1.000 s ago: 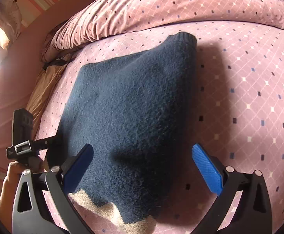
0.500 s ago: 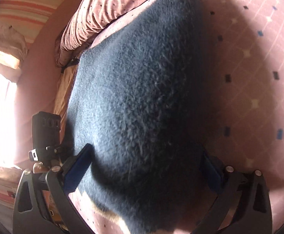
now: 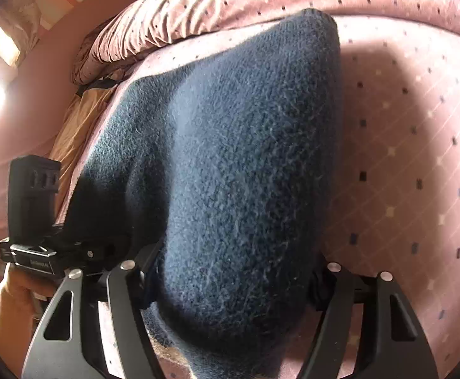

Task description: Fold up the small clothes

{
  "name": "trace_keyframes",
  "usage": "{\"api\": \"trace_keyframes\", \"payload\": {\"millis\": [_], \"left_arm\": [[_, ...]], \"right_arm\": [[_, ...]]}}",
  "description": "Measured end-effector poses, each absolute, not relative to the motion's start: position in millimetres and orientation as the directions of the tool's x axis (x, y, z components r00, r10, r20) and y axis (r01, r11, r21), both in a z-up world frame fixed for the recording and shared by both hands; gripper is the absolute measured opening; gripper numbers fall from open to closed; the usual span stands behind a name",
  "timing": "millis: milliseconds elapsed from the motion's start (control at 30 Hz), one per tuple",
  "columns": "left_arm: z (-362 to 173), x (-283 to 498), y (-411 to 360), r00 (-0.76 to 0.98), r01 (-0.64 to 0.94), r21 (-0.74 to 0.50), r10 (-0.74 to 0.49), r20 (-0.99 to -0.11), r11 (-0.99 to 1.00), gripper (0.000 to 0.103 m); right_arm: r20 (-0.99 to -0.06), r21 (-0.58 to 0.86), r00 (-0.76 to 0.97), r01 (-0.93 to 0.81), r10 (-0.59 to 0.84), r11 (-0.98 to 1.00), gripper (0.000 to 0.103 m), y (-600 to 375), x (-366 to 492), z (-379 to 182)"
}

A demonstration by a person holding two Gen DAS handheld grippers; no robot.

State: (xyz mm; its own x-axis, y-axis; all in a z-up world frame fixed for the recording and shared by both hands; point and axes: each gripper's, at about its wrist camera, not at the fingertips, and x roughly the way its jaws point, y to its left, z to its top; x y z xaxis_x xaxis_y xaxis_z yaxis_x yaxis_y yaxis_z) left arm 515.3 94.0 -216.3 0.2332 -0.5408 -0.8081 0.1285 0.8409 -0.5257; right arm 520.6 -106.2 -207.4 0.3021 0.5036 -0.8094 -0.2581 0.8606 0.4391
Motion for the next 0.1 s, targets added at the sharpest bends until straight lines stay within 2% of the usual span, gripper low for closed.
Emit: {"api": "trace_keyframes", "payload": {"millis": [100], "left_arm": [[-203, 514, 73, 0.246, 0.158, -0.479, -0.504, -0.828, 0.863, 0.076]], "right_arm": [[-0.808, 0.427, 0.322, -0.256, 0.493, 0.867, 0.068, -115, 519, -197]]}}
